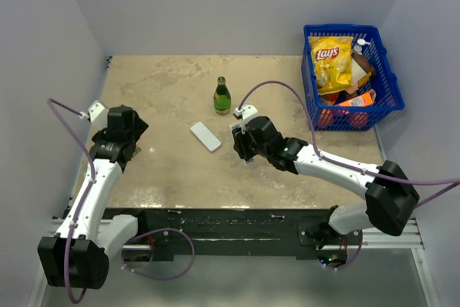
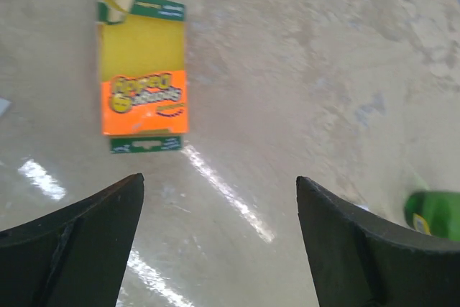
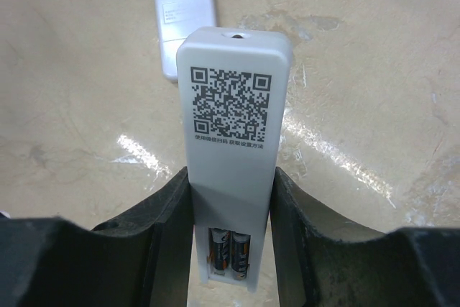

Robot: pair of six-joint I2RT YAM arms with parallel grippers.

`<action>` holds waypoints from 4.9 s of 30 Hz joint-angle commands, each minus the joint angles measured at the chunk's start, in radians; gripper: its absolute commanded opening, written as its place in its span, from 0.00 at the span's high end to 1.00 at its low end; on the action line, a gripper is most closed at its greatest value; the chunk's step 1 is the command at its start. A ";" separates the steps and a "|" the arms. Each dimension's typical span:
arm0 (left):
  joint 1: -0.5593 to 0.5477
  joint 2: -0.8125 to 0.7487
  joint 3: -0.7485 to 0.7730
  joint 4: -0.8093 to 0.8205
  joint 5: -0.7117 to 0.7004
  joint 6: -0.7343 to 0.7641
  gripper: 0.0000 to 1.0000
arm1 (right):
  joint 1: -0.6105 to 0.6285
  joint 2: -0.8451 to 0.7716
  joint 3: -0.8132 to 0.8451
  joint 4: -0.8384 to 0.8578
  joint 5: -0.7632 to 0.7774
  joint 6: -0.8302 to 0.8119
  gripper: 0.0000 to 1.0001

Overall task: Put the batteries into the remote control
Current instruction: Move the battery cover to the center of the board.

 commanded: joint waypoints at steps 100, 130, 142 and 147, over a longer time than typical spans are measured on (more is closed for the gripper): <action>-0.294 0.340 0.040 -0.191 -0.065 -0.196 0.24 | -0.009 -0.137 -0.028 0.013 0.044 -0.031 1.00; -0.142 0.633 0.060 -0.090 0.120 -0.282 0.55 | -0.010 -0.165 -0.053 0.039 0.023 -0.030 1.00; -0.358 0.618 0.086 -0.073 0.223 -0.127 0.64 | -0.012 -0.177 -0.056 0.037 0.052 -0.027 1.00; -0.536 0.632 0.143 -0.108 0.226 -0.035 0.63 | -0.022 -0.157 -0.045 0.005 0.075 -0.014 1.00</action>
